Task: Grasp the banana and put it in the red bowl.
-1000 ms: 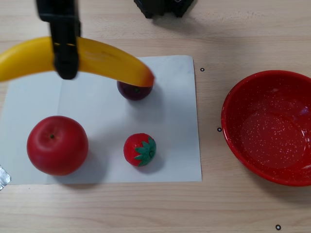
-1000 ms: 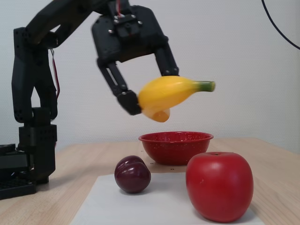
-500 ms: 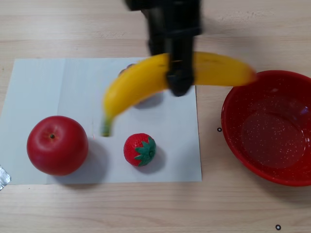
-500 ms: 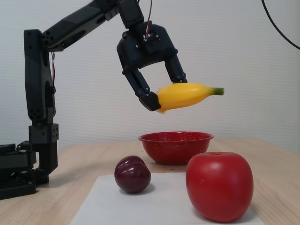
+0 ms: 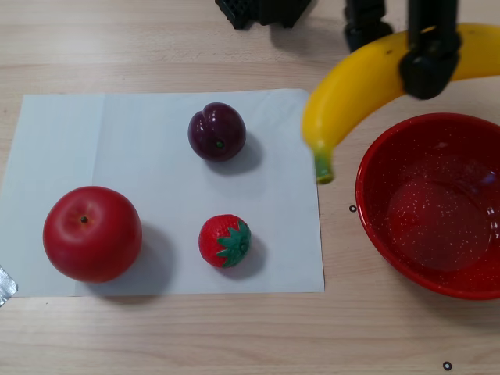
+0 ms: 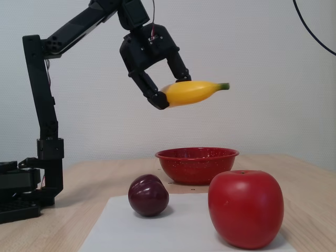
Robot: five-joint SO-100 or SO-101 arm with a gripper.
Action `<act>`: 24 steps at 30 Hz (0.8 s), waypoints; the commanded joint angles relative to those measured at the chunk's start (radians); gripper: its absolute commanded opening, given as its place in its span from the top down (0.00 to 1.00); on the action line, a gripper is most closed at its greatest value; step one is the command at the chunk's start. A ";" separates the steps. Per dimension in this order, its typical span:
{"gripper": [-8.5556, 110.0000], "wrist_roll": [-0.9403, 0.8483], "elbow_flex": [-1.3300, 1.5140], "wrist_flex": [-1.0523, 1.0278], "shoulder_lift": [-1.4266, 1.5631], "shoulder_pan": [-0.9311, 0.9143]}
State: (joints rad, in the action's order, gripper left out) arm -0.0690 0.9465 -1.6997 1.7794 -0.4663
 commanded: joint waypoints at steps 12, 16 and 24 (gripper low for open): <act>0.93 -0.048 0.150 0.407 0.084 -0.103; 0.93 -0.051 0.213 0.531 0.061 -0.103; 0.93 -0.014 0.374 0.828 0.035 -0.100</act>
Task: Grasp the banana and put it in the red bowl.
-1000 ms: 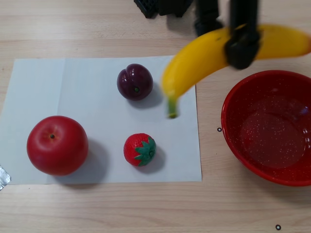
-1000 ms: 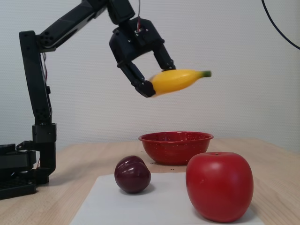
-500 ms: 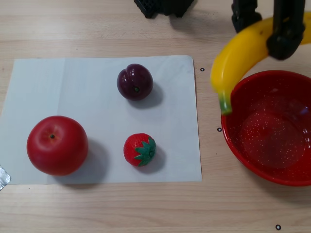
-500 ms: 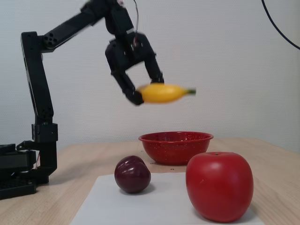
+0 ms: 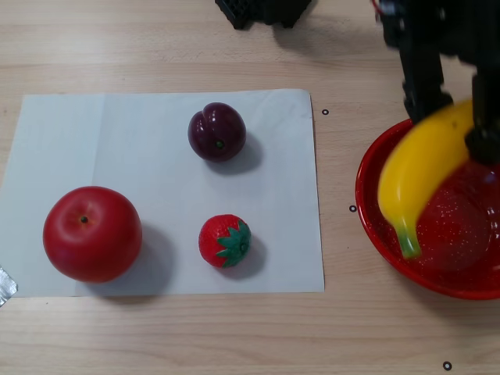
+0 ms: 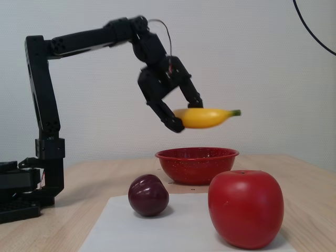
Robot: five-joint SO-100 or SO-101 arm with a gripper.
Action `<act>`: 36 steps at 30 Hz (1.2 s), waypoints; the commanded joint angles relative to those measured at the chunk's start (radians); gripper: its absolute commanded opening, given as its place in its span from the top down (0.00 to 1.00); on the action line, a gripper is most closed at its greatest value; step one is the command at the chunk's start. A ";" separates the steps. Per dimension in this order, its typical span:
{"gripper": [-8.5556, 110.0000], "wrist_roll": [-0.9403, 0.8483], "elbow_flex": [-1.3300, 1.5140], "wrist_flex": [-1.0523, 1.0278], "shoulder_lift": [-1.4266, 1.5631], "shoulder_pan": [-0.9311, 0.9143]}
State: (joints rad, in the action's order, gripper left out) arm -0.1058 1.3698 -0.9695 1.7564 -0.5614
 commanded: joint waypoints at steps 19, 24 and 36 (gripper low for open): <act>0.84 0.172 0.206 0.437 0.023 -0.032; 0.76 0.176 0.190 0.377 0.009 -0.035; 0.70 0.164 0.133 0.276 -0.009 -0.021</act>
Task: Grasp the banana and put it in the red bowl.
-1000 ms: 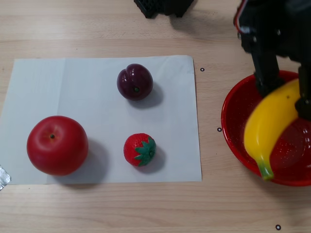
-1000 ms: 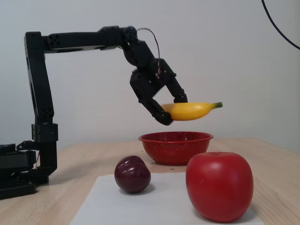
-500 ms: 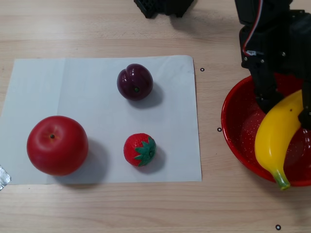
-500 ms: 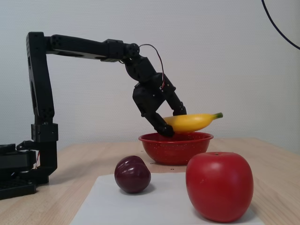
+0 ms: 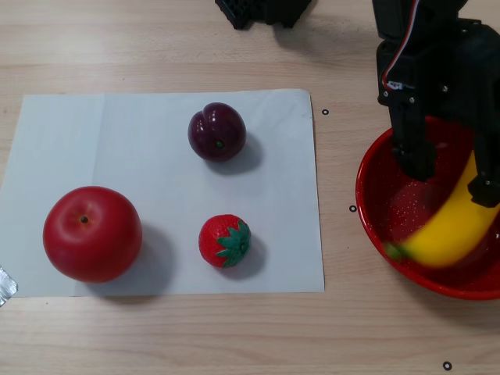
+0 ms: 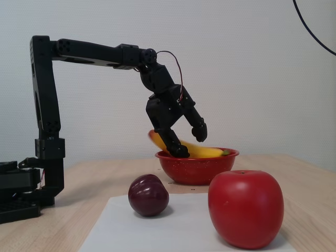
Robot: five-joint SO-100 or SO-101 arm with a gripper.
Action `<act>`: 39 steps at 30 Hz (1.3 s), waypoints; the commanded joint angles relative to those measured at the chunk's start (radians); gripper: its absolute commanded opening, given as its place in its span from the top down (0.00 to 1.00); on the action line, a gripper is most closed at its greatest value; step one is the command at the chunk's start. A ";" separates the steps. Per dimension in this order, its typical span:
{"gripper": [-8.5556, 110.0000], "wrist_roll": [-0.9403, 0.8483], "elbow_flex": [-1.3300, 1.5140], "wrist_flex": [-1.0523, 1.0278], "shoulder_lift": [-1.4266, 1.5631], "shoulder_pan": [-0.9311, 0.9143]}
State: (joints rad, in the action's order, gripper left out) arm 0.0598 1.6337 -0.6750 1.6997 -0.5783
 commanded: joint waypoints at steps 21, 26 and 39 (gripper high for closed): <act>0.93 -0.086 -0.382 -0.407 0.144 0.103; 0.93 -0.072 -0.373 -0.492 0.201 0.163; 0.93 -0.008 -0.103 -0.472 0.459 0.337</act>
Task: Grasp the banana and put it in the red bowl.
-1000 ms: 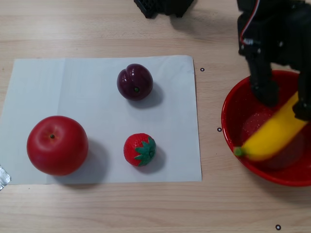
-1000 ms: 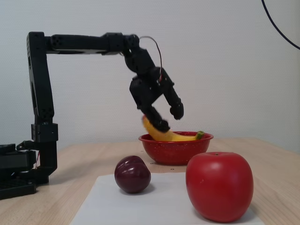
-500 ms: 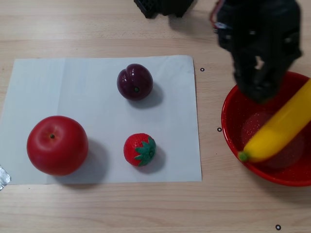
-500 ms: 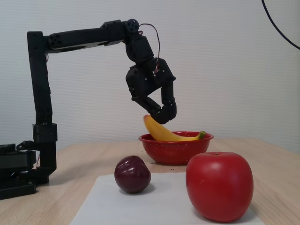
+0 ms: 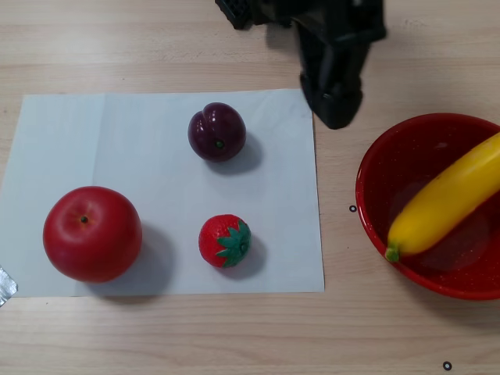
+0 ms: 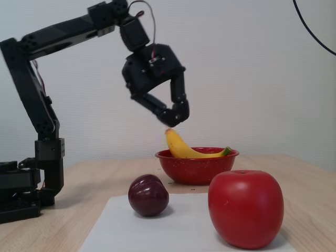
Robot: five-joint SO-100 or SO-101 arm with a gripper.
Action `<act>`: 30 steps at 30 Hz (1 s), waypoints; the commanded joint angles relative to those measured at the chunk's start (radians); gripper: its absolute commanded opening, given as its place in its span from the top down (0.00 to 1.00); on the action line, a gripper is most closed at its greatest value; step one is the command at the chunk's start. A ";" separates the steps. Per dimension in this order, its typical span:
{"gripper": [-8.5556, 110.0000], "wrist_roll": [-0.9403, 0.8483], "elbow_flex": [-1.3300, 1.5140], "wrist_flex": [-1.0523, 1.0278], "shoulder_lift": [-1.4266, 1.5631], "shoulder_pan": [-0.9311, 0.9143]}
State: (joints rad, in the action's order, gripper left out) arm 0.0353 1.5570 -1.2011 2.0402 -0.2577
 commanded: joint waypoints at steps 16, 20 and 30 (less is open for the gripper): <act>0.93 -0.037 0.626 0.468 0.522 0.123; 0.93 -0.063 0.772 0.549 0.617 0.126; 0.93 -0.054 1.173 0.805 0.871 0.150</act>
State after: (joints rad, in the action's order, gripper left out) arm -0.0199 2.7688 -0.4663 2.8394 -0.1227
